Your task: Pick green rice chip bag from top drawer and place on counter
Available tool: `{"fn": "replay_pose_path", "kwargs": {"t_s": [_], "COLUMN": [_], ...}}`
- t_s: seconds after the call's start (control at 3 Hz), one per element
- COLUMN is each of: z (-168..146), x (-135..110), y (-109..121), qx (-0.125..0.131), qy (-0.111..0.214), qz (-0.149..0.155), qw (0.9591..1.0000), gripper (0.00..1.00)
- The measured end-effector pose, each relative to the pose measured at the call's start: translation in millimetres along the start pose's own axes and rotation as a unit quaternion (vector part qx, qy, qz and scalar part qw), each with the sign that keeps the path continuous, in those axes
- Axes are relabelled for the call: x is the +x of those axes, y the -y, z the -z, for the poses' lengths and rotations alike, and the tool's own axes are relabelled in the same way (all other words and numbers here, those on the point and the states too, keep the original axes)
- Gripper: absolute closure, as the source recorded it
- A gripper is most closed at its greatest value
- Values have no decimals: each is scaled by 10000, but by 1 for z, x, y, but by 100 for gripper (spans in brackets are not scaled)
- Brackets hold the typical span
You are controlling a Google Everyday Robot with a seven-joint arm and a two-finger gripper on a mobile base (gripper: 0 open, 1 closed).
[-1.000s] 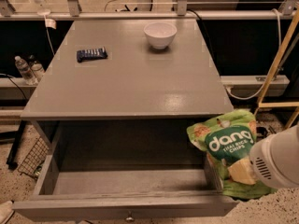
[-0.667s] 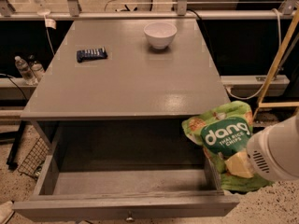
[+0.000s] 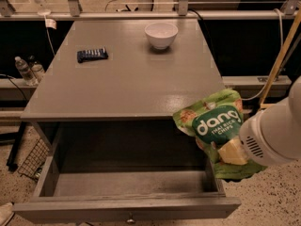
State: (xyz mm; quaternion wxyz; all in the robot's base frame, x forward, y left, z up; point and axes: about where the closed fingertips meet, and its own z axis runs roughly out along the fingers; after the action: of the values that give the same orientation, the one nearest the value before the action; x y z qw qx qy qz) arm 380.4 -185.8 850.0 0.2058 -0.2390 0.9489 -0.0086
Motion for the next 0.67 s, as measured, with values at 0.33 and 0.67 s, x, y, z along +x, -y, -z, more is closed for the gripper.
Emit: {"fn": "replay_pose_path", "kwargs": {"t_s": [0.33, 0.67], "z": [7, 20], "x": [-28, -67], "y": [6, 19], "qx": [55, 142], "qy": [143, 340], "qz": [293, 658], "qw": [9995, 9972], "gripper": [100, 100]}}
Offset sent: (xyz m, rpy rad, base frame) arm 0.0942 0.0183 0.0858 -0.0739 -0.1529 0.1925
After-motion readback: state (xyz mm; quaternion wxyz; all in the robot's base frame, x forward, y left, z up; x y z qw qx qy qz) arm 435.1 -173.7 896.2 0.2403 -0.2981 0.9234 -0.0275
